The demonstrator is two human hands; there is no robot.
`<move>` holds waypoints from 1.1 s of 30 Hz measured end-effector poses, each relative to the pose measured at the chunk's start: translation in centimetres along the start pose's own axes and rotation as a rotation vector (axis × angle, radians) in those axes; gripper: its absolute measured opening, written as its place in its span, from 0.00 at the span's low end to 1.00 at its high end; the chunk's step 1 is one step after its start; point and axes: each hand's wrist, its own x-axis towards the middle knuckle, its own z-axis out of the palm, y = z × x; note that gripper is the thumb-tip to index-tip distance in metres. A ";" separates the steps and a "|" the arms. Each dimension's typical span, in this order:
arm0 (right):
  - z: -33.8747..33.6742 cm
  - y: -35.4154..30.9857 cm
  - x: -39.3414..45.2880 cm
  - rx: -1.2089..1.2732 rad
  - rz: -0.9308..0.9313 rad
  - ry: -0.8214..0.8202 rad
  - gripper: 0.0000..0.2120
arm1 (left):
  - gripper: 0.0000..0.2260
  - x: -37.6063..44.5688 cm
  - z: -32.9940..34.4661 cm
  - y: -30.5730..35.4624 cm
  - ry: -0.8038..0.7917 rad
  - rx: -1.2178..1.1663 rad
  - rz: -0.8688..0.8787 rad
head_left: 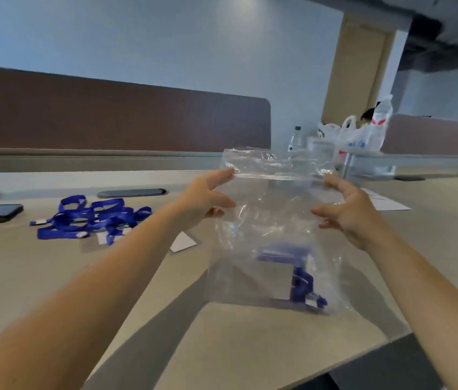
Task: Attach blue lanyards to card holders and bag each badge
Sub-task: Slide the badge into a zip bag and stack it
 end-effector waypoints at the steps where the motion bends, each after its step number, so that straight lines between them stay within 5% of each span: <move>1: -0.2 0.9 0.7 -0.036 0.010 0.002 0.33 | 0.30 0.9 0.4 -0.5 -0.011 0.014 -0.008; 13: -0.8 9.5 7.8 -0.509 0.096 -0.154 0.34 | 0.32 9.7 2.2 -7.2 -0.154 0.547 -0.073; 23: -0.2 12.4 9.6 -1.016 0.372 -0.584 0.33 | 0.31 11.5 1.9 -11.5 -0.381 1.063 -0.249; 28: -0.1 11.6 9.6 -1.033 0.353 -0.528 0.33 | 0.30 11.0 2.0 -10.5 -0.357 1.081 -0.179; 33: 1.8 8.0 9.5 -0.989 0.103 -0.433 0.28 | 0.26 8.4 0.1 -8.3 -0.211 1.048 -0.119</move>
